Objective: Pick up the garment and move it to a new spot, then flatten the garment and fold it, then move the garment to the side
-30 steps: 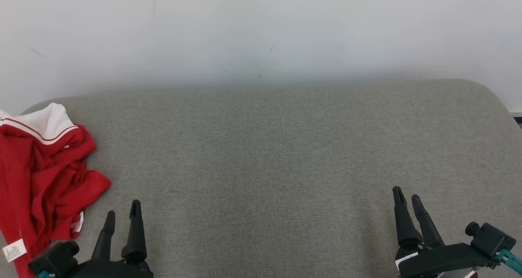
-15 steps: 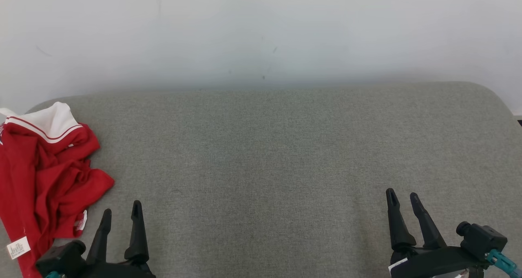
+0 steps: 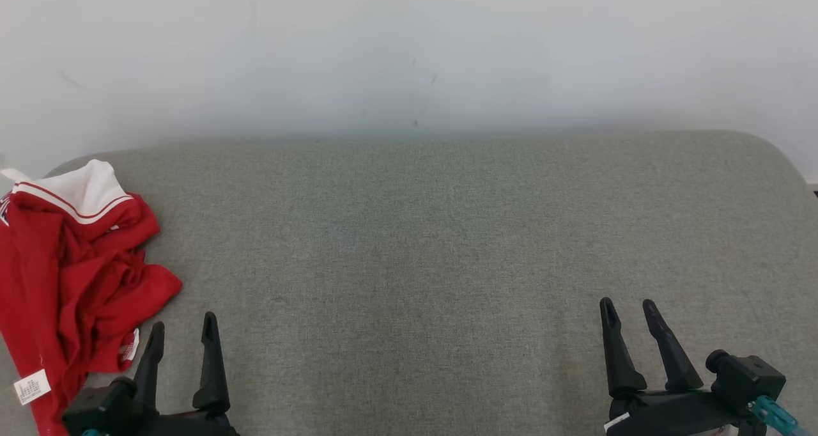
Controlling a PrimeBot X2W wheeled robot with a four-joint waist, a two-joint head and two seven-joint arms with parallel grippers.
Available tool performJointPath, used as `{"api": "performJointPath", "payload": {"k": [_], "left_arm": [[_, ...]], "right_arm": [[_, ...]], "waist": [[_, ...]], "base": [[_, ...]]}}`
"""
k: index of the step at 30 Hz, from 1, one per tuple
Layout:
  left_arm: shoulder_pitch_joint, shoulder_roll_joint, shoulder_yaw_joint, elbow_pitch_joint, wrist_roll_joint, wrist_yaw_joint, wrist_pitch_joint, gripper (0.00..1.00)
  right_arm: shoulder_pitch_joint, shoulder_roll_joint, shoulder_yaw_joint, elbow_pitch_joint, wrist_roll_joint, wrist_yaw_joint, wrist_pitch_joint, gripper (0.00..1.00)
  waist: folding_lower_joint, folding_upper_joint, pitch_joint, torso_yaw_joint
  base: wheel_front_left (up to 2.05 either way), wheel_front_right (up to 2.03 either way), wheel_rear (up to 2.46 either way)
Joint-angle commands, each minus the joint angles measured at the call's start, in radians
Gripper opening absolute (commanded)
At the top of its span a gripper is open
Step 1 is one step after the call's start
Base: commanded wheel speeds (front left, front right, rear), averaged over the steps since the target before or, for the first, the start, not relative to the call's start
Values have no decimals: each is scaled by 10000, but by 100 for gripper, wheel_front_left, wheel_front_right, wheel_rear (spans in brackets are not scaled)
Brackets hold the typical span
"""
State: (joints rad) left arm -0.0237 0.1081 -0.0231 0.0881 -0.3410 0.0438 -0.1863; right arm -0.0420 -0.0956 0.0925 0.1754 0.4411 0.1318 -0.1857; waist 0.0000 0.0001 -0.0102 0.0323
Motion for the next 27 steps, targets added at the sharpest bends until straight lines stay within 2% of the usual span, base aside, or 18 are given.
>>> {"api": "performJointPath", "payload": {"k": [1, 10, 27], "left_arm": [[35, 59, -1, -103, 289, 37, -99, 100], [201, -14, -101, -322, 1030, 168, -302, 100], [264, -38, 58, -431, 2022, -27, -611, 100]], "right_arm": [[-7, -49, 16, -106, -249, -14, -104, 100], [56, -104, -54, -173, -1027, -16, -291, 100], [212, -114, -243, -276, -2127, -19, -609, 100]], "waist": [[0, -1, -1, 5], [0, -1, -13, 56], [0, -1, 25, 89]], "base": [[0, 0, 0], [0, 0, 0], [0, 0, 0]]}}
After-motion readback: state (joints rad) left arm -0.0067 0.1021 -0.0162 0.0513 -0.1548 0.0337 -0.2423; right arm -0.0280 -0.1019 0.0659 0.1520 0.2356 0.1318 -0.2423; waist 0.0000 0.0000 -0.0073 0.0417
